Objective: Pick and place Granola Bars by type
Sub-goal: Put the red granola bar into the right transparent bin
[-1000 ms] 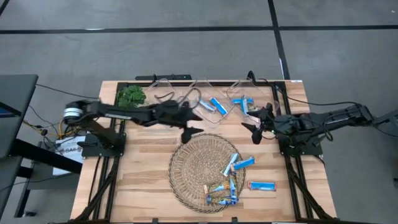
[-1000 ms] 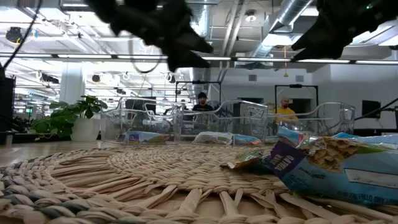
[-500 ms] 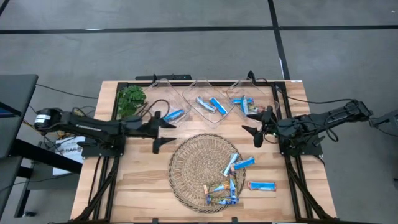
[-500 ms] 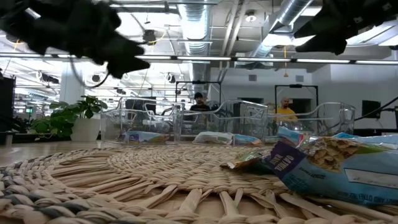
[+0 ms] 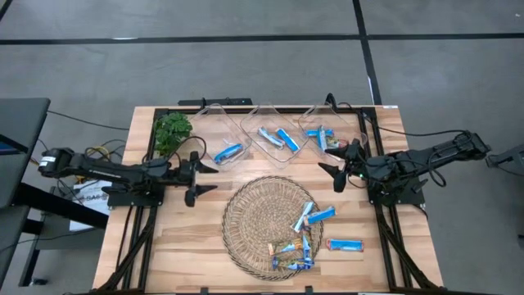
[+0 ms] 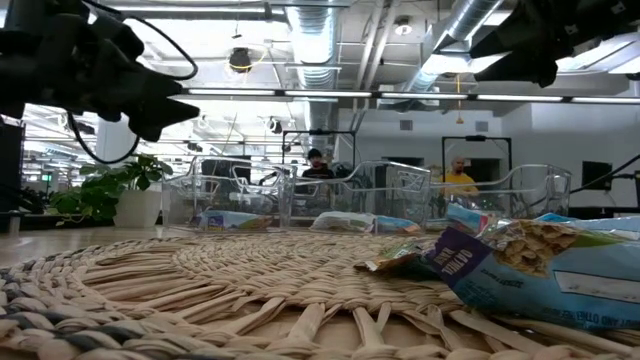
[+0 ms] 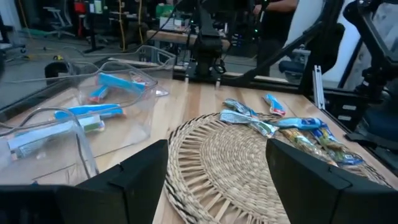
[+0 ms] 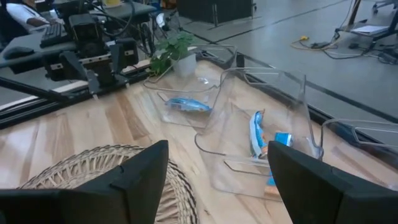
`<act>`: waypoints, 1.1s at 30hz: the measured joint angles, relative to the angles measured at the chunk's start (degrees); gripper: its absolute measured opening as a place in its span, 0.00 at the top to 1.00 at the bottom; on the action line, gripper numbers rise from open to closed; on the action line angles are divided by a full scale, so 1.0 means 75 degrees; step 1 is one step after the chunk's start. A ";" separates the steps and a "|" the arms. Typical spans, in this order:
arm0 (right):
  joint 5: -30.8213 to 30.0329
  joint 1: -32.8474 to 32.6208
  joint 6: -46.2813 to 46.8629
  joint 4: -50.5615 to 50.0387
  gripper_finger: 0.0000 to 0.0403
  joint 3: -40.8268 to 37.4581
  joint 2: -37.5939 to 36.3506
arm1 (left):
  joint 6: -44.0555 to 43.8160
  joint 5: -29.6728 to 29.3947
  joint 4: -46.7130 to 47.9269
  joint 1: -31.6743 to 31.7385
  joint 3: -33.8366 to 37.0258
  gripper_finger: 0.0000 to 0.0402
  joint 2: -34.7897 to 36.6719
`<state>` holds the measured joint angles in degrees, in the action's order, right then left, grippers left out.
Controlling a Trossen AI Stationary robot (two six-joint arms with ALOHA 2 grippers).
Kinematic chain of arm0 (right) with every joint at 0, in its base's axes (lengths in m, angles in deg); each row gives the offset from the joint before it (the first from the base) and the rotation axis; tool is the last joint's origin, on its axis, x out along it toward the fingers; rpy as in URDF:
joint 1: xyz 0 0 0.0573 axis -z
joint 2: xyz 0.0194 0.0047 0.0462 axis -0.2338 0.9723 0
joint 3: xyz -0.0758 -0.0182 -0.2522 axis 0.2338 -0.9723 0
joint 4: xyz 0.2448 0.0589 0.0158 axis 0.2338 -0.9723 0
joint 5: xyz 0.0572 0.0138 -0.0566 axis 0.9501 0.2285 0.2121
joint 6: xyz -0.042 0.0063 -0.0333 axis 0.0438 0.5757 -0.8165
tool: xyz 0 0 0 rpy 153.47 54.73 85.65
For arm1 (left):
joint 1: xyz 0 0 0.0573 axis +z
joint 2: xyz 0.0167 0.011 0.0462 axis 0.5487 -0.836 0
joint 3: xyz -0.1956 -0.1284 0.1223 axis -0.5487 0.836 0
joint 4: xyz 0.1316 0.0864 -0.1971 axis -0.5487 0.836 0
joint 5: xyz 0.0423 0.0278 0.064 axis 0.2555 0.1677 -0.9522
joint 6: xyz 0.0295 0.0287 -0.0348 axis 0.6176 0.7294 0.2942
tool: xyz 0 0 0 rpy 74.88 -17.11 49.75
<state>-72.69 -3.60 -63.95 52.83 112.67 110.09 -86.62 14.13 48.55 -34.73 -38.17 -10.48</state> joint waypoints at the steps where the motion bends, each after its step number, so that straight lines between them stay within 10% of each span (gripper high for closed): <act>1: 0.0004 0.0000 0.0029 0.0002 0.33 0.0000 0.0000 | 0.0099 0.0051 0.0067 -0.0003 0.0000 0.34 0.0061; 33: 0.0245 -0.0469 0.0994 -0.0259 0.33 0.0006 0.0367 | 0.0475 0.0283 0.4317 -0.0056 0.0017 0.34 0.4219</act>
<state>-70.85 -7.12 -56.49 50.89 112.71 112.84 -83.06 16.26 80.93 -35.15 -38.04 21.16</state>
